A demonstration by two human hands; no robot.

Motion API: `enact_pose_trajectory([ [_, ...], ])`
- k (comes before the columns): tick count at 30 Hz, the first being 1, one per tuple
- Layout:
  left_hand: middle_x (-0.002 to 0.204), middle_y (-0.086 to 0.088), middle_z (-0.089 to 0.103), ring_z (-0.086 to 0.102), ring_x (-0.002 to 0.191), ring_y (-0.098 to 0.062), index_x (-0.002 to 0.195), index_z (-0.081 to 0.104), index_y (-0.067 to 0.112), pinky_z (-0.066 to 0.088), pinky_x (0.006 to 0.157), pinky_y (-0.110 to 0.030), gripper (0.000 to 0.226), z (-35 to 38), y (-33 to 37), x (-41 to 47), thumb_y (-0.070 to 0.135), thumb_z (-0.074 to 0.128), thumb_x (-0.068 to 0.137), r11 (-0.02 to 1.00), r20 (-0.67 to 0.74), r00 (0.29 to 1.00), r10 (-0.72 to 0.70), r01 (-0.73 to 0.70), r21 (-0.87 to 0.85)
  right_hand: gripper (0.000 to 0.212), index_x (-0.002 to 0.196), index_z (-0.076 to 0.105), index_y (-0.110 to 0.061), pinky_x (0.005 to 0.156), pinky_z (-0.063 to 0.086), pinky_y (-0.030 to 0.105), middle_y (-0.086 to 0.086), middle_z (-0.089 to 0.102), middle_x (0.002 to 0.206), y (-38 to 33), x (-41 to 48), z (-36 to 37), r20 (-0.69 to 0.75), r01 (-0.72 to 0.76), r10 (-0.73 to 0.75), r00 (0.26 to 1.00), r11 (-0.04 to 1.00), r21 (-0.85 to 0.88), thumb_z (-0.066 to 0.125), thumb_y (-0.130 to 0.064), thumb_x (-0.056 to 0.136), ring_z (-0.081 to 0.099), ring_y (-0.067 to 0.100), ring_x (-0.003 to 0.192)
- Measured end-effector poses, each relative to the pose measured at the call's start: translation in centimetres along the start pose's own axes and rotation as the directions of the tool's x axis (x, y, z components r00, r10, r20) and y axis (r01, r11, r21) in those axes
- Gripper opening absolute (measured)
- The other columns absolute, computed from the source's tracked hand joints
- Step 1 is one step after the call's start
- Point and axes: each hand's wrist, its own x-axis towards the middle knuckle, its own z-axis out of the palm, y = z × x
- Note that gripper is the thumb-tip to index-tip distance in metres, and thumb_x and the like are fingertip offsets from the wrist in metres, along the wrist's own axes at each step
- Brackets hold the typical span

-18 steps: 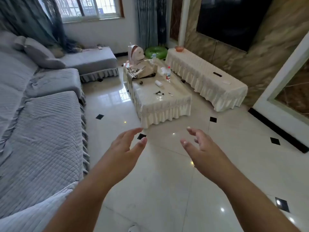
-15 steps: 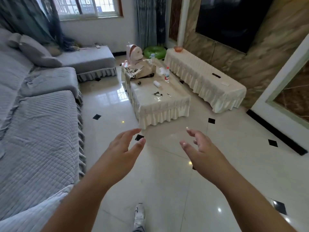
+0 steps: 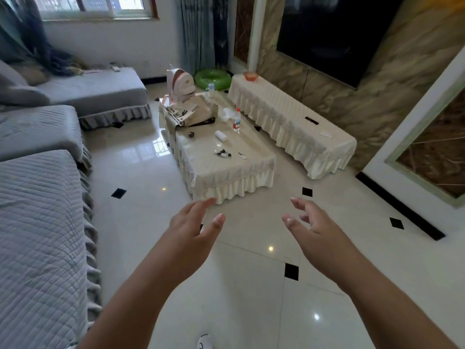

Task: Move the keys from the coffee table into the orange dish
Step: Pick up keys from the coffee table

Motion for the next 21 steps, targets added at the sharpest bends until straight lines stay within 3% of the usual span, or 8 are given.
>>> enact_pose_trajectory([
  [4,0.142,0.021,0.037,0.038,0.124,-0.001,0.137,0.039,0.049,0.033,0.101,-0.028,0.051,-1.5,-1.2,5.8,0.064,0.04,0.089,1.0,0.02,1.0,0.004,-0.005,0.028,0.049,0.139,0.04,-0.042,0.096,0.037,0.031,-0.015,0.04,0.147,-1.5,4.6,2.1,-0.003,-0.023,0.024,1.0,0.996,0.088,0.049,-0.055,0.092,0.042,0.002,0.127],
  [7,0.147,0.017,0.036,0.033,0.135,-0.007,0.138,0.039,0.047,0.031,0.106,-0.031,0.051,-2.3,-1.5,9.1,0.063,0.041,0.09,0.999,0.03,1.0,0.006,-0.007,0.036,0.051,0.139,0.037,-0.045,0.099,0.037,0.033,-0.016,0.04,0.146,-1.7,6.7,3.3,0.03,-0.023,0.021,0.999,0.998,0.06,0.048,-0.058,0.091,0.041,0.001,0.125],
  [15,0.143,0.023,0.035,0.037,0.113,0.008,0.136,0.037,0.053,0.03,0.094,-0.024,0.048,-1.9,-2.1,16.5,0.065,0.041,0.09,0.999,0.042,0.998,-0.045,0.044,0.022,0.053,0.14,0.036,-0.045,0.097,0.036,0.032,-0.011,0.039,0.147,-1.2,15.8,3.0,0.038,-0.051,0.049,0.998,0.997,0.066,0.047,-0.06,0.091,0.041,0.006,0.128],
  [18,0.137,0.027,0.034,0.039,0.099,0.021,0.135,0.037,0.055,0.032,0.093,-0.026,0.051,-1.2,-1.7,19.4,0.069,0.041,0.087,0.998,0.031,0.997,-0.068,0.067,0.009,0.054,0.141,0.036,-0.042,0.099,0.036,0.032,-0.015,0.039,0.148,-0.2,20.4,2.5,0.054,-0.027,0.023,0.998,0.996,0.086,0.046,-0.059,0.091,0.04,0.004,0.13],
  [21,0.139,0.025,0.035,0.04,0.11,0.014,0.136,0.035,0.055,0.035,0.098,-0.029,0.054,-0.4,-1.2,23.1,0.072,0.04,0.085,0.994,-0.009,0.995,-0.103,0.104,0.037,0.055,0.142,0.036,-0.039,0.1,0.037,0.034,-0.012,0.039,0.148,0.7,25.5,1.7,0.081,-0.013,0.006,0.997,0.996,0.089,0.046,-0.058,0.092,0.041,0.007,0.13],
])
